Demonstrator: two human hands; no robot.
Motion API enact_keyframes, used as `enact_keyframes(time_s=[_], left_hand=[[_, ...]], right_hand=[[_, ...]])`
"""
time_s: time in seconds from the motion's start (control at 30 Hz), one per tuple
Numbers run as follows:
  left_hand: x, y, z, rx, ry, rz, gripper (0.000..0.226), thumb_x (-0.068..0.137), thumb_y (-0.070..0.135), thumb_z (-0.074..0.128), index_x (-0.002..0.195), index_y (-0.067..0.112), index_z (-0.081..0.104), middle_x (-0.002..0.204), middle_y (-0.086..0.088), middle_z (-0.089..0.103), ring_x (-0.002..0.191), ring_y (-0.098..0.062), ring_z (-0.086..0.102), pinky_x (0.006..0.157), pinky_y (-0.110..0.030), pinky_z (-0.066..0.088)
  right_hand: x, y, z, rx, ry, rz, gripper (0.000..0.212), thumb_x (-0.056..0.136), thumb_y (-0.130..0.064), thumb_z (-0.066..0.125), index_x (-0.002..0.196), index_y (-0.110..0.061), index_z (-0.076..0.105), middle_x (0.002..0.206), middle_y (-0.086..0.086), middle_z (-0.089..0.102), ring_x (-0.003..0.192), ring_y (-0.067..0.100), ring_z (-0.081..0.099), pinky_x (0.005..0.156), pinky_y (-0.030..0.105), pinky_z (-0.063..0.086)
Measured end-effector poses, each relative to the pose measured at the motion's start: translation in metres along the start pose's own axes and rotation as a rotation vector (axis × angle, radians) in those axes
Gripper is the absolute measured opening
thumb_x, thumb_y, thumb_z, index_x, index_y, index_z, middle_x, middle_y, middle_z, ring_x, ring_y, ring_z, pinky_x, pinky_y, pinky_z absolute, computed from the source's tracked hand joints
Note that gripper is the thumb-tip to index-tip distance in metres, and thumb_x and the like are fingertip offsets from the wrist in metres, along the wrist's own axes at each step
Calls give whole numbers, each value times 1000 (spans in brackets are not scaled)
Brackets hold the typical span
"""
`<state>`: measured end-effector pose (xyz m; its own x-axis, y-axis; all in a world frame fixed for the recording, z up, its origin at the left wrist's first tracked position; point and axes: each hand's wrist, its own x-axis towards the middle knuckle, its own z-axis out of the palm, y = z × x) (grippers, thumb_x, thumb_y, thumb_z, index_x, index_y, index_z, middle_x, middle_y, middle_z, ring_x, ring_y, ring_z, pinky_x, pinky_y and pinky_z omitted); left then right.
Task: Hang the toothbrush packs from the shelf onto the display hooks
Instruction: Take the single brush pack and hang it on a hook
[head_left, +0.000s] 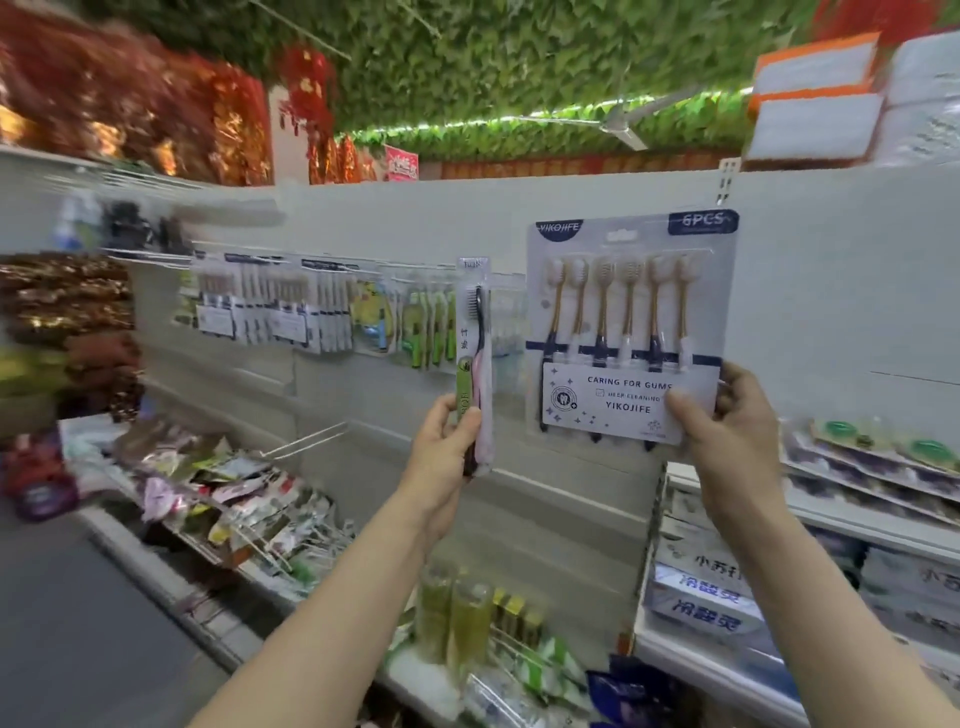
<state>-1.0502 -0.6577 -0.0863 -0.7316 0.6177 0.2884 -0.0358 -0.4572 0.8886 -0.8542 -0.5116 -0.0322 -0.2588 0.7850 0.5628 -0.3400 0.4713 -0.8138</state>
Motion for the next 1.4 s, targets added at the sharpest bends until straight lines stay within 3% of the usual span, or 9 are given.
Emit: enact_keyframes(time_s=[0.2, 0.4, 0.53, 0.67, 0.83, 0.93, 1.03, 1.17, 1.4], left_hand=[[27, 21, -95, -39, 68, 51, 11, 101, 14, 52, 106, 20, 59, 70, -1, 54, 59, -15, 43, 57, -30, 35], [95, 38, -199, 17, 137, 87, 12, 100, 17, 54, 110, 21, 59, 67, 4, 62, 58, -13, 49, 58, -30, 38], [152, 57, -269, 43, 167, 89, 18, 100, 14, 52, 118, 13, 56, 76, -6, 67, 61, -18, 58, 54, -28, 44], [204, 82, -325, 10, 208, 98, 18, 101, 11, 50, 119, 11, 55, 86, -4, 73, 67, -14, 68, 52, -24, 51], [250, 86, -389, -7, 240, 61, 22, 101, 15, 51, 122, 17, 57, 113, -8, 72, 106, -30, 69, 94, -50, 53], [279, 85, -425, -7, 264, 54, 23, 100, 15, 52, 123, 15, 57, 116, -11, 71, 110, -31, 67, 99, -52, 50], [312, 88, -458, -4, 254, 59, 25, 100, 15, 52, 125, 13, 56, 117, -13, 71, 110, -31, 67, 99, -50, 51], [356, 98, -498, 15, 180, 46, 20, 99, 16, 53, 118, 17, 59, 115, -15, 70, 103, -27, 66, 84, -38, 52], [425, 118, -566, 43, 99, 31, 22, 98, 21, 56, 120, 21, 60, 116, -10, 70, 107, -27, 66, 92, -42, 52]], right_hand=[[-3, 42, 134, 67, -162, 13, 39, 91, -2, 66, 121, -23, 54, 113, -2, 67, 100, 14, 67, 85, 31, 56], [10, 106, 274, 135, -222, 43, 39, 90, 0, 67, 121, -20, 54, 112, 1, 67, 100, 16, 66, 85, 33, 55], [21, 139, 368, 146, -255, 90, 37, 90, 0, 67, 120, -19, 54, 109, -3, 66, 95, 7, 65, 70, 15, 55], [39, 164, 454, 133, -297, 130, 38, 90, 2, 66, 120, -17, 54, 108, -6, 65, 93, 3, 63, 66, 11, 53], [53, 192, 545, 106, -339, 154, 38, 88, 7, 66, 117, -14, 54, 103, -7, 65, 82, -8, 63, 65, 7, 49], [55, 209, 595, 88, -362, 173, 38, 88, 6, 66, 117, -15, 54, 106, -2, 65, 87, -2, 62, 66, 9, 51], [59, 222, 642, 84, -333, 197, 39, 88, 6, 66, 119, -14, 53, 107, 0, 64, 91, 3, 62, 64, 9, 51], [67, 231, 698, 111, -237, 224, 35, 90, 5, 64, 117, -14, 52, 101, -2, 64, 87, 3, 62, 61, 11, 52], [83, 245, 778, 118, -141, 254, 33, 91, 4, 63, 118, -14, 53, 104, 0, 66, 90, 8, 65, 70, 18, 53]])
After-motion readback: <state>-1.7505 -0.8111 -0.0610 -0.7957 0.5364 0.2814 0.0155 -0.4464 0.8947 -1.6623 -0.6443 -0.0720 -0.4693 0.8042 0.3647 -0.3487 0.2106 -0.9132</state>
